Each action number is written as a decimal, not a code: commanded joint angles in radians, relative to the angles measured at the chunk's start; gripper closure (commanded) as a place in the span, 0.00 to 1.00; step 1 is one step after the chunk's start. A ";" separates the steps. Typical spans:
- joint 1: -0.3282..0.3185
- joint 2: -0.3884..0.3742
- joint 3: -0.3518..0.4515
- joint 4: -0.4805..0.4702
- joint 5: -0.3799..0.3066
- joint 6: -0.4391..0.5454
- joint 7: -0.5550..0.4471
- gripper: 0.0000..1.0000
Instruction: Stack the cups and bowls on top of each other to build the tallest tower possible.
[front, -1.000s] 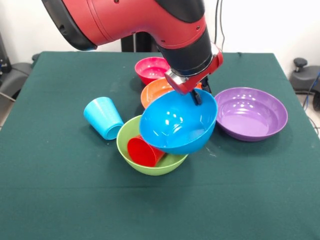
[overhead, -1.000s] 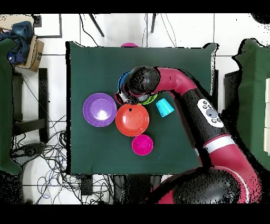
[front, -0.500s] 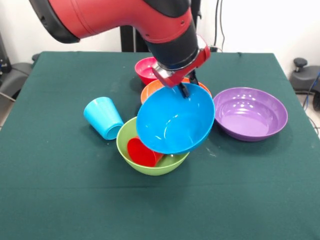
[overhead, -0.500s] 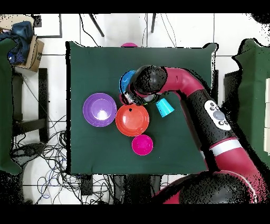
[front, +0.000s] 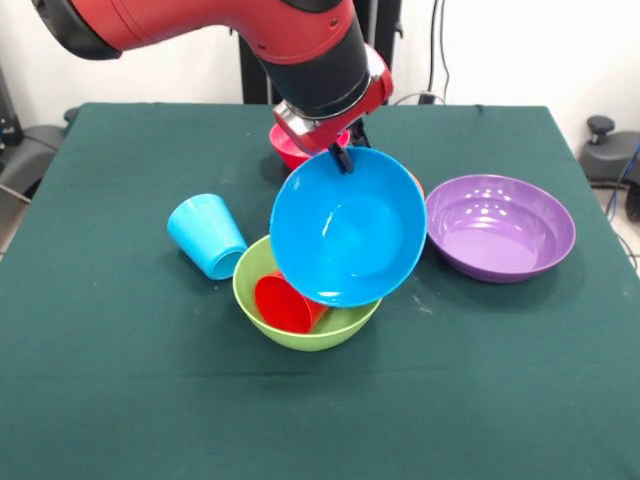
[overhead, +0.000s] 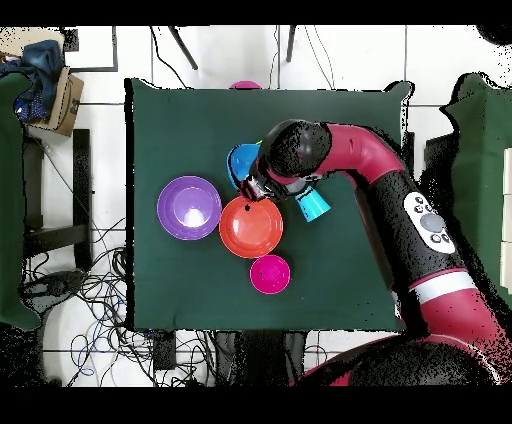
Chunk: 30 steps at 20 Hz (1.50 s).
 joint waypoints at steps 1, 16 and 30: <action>0.008 0.015 -0.038 -0.040 -0.150 0.093 -0.285 1.00; 0.037 -0.020 -0.034 -0.079 -0.203 -0.033 -0.200 1.00; 0.068 -0.053 -0.058 -0.055 -0.301 -0.184 -0.109 1.00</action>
